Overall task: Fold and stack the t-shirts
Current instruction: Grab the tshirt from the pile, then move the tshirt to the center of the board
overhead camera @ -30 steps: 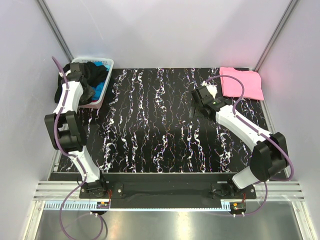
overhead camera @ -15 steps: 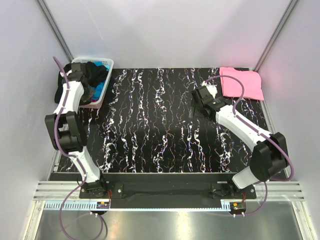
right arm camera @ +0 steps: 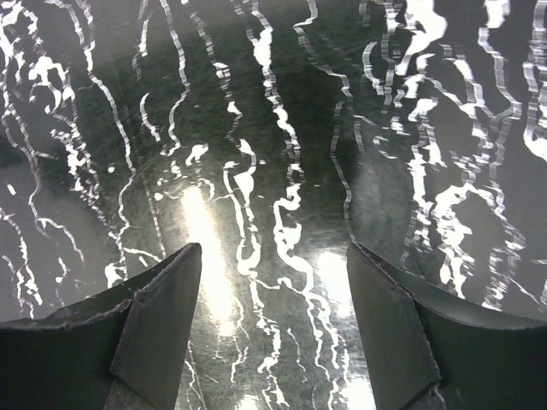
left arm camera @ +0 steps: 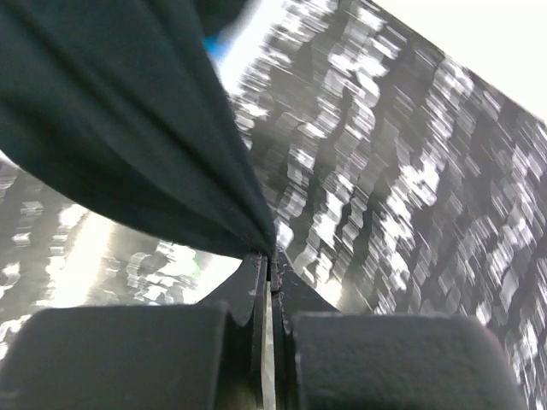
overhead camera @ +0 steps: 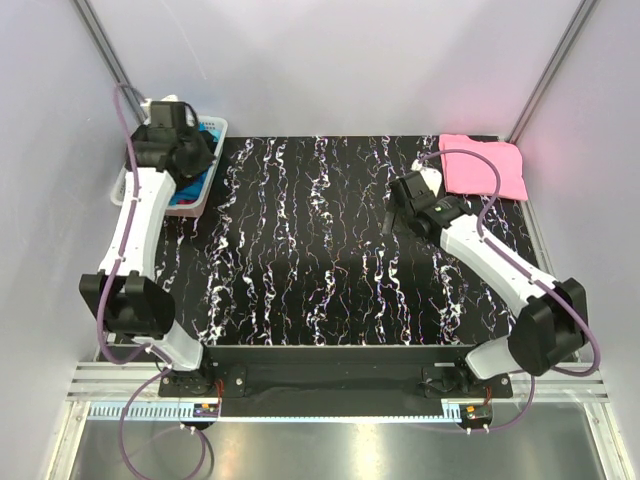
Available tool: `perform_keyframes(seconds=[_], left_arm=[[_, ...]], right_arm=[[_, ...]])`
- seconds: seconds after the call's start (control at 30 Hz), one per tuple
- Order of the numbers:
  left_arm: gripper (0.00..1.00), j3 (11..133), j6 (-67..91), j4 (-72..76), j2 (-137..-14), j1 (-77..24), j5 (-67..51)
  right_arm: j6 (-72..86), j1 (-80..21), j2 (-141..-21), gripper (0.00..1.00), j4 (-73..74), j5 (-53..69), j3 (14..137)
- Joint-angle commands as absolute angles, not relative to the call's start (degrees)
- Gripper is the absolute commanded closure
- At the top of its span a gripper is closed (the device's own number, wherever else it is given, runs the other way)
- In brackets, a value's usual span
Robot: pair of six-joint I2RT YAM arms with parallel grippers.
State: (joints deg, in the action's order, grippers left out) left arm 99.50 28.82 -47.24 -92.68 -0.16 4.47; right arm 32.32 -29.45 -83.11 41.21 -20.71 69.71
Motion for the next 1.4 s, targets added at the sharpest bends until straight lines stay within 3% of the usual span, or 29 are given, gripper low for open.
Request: perform_keyframes(seconds=[0.0,0.23,0.37,0.53,0.6,0.7,0.9,1.03,1.2,1.37], left_arm=[[1.0,100.2,24.09,-47.55,-87.82,-8.15,-4.49],[1.0,100.29,19.34,-47.73,-78.06,-30.47,-7.38],[1.0,93.62,23.0,-47.64,-72.61,-43.75,-5.1],[1.0,76.07,30.84,-45.45,-61.19,-50.43,7.27],[1.0,74.45,32.52,-46.48,-58.46,-54.73,16.46],[1.0,75.93,34.89,-50.26,-58.53,-59.76,21.35],[1.0,78.75,38.93,-55.71,-63.53,-69.59,31.81],[1.0,83.22,33.51,-57.47,-74.68,-74.16,26.99],[1.0,101.45,26.9,-64.66,-95.4,-86.19,33.82],[1.0,111.62,26.98,-66.8,-100.55,-89.82,36.57]], right_arm=[[34.1,-29.09,-79.28,0.25,43.85,-25.39,71.37],[38.67,-29.18,-74.8,0.25,49.04,-29.17,71.11],[42.45,-29.09,-69.89,0.25,51.59,-33.56,70.05],[42.98,-29.09,-66.8,0.25,53.44,-37.35,70.22],[42.72,-29.09,-67.15,0.25,53.26,-37.09,70.4],[42.1,-29.09,-69.34,0.25,53.26,-35.34,71.1],[41.75,-29.18,-72.33,0.25,52.91,-32.43,71.46],[40.87,-29.09,-72.33,0.25,52.65,-33.57,70.84],[40.34,-29.09,-71.63,0.25,52.65,-33.92,70.58],[40.34,-29.0,-69.88,0.25,52.73,-34.1,69.96]])
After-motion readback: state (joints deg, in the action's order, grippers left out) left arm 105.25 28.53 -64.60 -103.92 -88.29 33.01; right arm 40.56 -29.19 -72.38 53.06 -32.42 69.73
